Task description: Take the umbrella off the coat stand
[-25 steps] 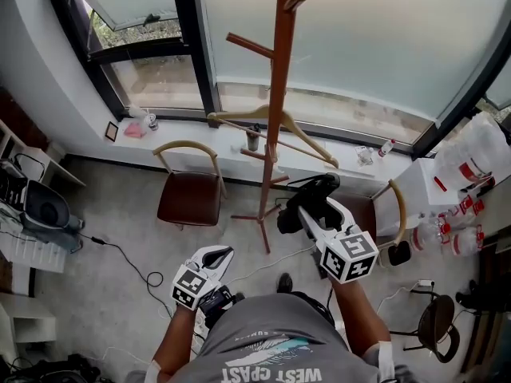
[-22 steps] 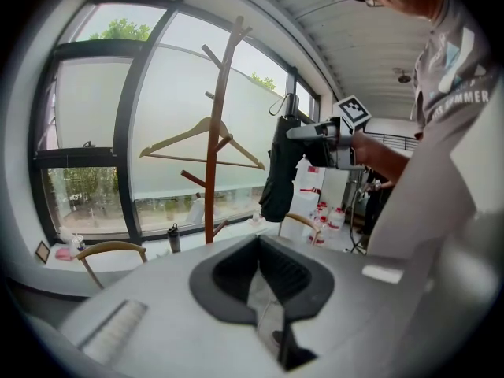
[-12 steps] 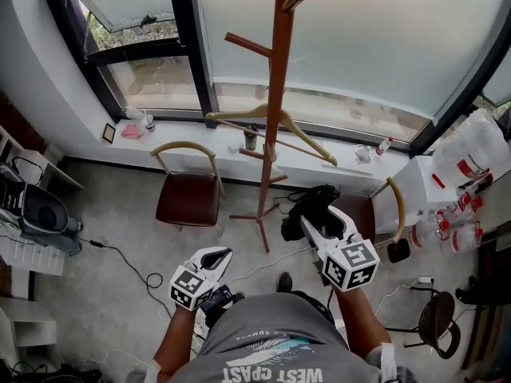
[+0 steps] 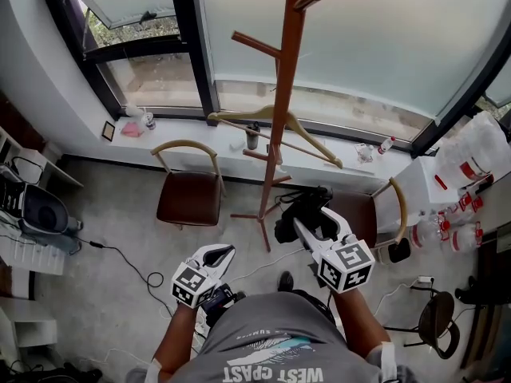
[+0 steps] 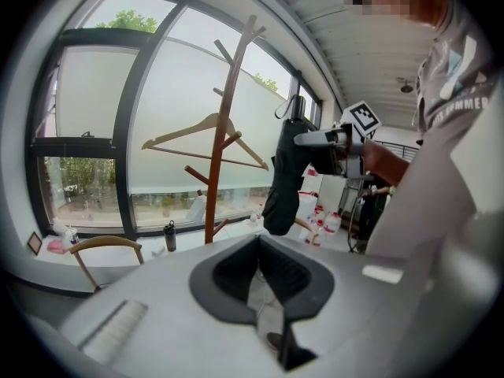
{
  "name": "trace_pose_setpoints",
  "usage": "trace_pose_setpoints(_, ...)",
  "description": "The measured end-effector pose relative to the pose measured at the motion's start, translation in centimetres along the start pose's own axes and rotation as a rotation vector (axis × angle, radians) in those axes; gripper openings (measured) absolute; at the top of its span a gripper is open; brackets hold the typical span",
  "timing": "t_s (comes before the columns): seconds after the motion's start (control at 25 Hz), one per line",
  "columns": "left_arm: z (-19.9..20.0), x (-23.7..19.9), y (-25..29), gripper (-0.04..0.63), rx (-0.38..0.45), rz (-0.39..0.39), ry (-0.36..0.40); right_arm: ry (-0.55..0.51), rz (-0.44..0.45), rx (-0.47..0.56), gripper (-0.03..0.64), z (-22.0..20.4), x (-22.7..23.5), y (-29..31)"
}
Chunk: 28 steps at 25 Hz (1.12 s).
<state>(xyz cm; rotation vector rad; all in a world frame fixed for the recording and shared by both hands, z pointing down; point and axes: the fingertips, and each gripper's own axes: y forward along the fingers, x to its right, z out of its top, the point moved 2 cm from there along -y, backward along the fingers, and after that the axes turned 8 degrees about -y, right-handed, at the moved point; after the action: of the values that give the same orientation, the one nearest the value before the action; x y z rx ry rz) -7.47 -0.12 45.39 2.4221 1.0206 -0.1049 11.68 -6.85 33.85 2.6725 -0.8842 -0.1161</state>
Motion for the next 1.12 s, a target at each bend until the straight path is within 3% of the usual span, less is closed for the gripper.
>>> trace_pose_setpoints(0.52, -1.6, -1.4, -0.4, 0.002, -0.025, 0.003, -0.038, 0.049, 0.044, -0.023, 0.213, -0.6, -1.5, 1.4)
trace_pose_setpoints(1.12, -3.6, -0.9, 2.3, 0.002, -0.124, -0.046, -0.043, 0.153, 0.045, -0.061, 0.213, -3.4, 0.0, 2.6)
